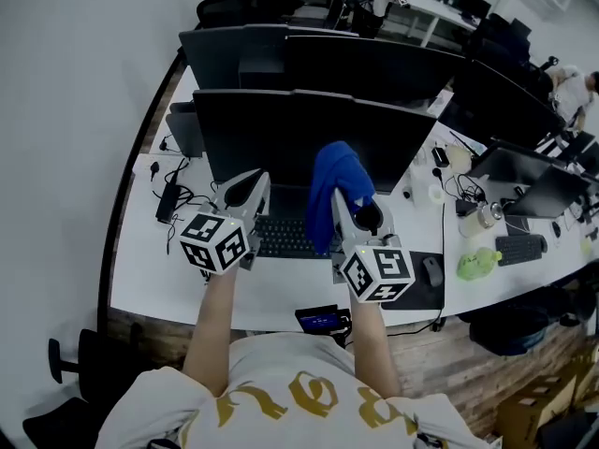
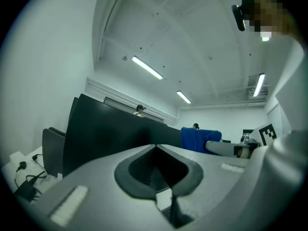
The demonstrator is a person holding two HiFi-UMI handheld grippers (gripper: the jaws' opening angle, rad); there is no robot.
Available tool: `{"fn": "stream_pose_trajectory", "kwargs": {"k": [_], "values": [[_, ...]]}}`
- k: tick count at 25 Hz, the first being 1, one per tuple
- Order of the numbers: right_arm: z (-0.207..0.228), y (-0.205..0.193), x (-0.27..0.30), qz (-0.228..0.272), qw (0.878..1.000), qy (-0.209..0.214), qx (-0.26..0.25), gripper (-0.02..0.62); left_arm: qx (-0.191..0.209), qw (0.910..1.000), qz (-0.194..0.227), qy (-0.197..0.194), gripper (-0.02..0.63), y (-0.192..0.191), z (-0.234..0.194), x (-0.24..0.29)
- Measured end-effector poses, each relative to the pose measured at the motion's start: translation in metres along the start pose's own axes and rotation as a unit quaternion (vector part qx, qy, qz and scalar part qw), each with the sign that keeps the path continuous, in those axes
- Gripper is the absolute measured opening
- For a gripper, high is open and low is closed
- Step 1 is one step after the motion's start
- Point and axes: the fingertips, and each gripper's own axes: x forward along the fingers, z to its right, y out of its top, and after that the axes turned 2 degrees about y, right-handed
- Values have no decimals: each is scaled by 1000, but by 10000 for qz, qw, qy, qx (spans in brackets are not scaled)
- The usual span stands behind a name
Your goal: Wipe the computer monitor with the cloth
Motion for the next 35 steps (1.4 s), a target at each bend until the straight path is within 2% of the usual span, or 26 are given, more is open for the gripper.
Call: {"fn": "stream_pose_trajectory", "kwargs": {"k": [3,6,8,14,20,25,30,35], "values": [[-4,10,7,92,9996,141,-228,184,-49,9999,81,-36,2,4,-3,4],[-7,18,18,103,9989,260,-378,183,-43,9999,110,-123,40,9,-5,12],[-6,25,25,177,9987,262,-393,183,0,9998,98,-163,40,12,-7,17],[5,48,51,434,9969,34,-657,183,108,9994,184,-277,64,29,-16,37],[9,60,75,532,9966,-83,-628,181,286,9982,210,-474,64,39,-26,63],[15,67,101,529,9944,-280,-867,182,308,9964,86,-779,63,33,-32,87],[18,79,120,658,9927,-405,-926,181,341,9958,97,-841,61,30,-40,100],[17,81,142,565,9907,-474,-1143,183,260,9948,123,-974,60,24,-43,108]]}}
